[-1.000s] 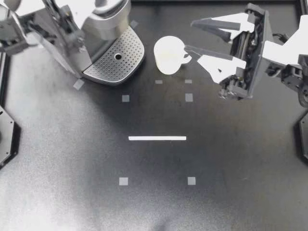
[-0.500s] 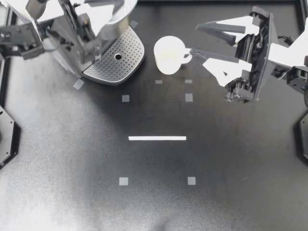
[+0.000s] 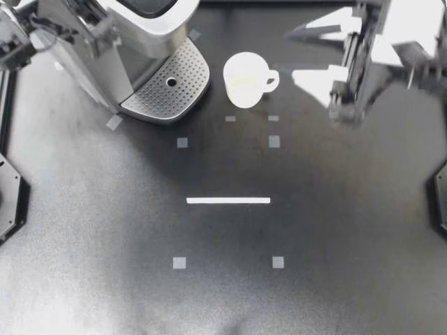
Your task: Place the coffee capsule inside the capsule container, then place the cup onto the center of the cup tray.
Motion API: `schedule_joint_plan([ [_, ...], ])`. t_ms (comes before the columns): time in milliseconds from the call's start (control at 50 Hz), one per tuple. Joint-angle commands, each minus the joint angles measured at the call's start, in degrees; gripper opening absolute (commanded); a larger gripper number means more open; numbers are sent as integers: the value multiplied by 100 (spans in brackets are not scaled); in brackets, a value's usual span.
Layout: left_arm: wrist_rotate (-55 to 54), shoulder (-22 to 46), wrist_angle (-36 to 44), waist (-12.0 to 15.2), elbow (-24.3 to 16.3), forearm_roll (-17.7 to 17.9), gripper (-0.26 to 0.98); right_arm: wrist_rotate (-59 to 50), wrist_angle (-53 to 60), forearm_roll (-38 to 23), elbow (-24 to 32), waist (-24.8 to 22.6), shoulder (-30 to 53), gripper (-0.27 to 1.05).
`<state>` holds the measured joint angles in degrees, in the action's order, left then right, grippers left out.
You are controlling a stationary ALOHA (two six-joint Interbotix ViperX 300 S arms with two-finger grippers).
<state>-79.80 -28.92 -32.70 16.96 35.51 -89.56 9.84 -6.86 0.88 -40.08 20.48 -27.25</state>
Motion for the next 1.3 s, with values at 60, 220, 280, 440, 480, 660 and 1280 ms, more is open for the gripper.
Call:
schedule_joint_plan([
  [60,1266,-62,-773,-176,-431,1116,12,79,-984,-114,510,325,-105,59],
  [220,3296,-53,-1907,-501,-1151,3023,12,527,-2127,-272,861,598,105,59],
  [280,3867,-53,-2232,-580,-1459,3630,12,773,-2558,-264,1011,703,220,59],
  [440,4605,-88,-2487,-791,-1934,4570,12,1406,-3173,44,1292,896,510,59],
  [480,4641,-105,-2487,-835,-1951,4597,12,1635,-3199,246,1310,949,589,59],
  [660,4632,-167,-2443,-879,-1837,4614,12,2953,-3217,1573,1292,1345,984,59],
  [1280,4605,-439,-1960,-879,-1477,4614,12,4685,-2900,2936,1318,1995,2689,59],
])
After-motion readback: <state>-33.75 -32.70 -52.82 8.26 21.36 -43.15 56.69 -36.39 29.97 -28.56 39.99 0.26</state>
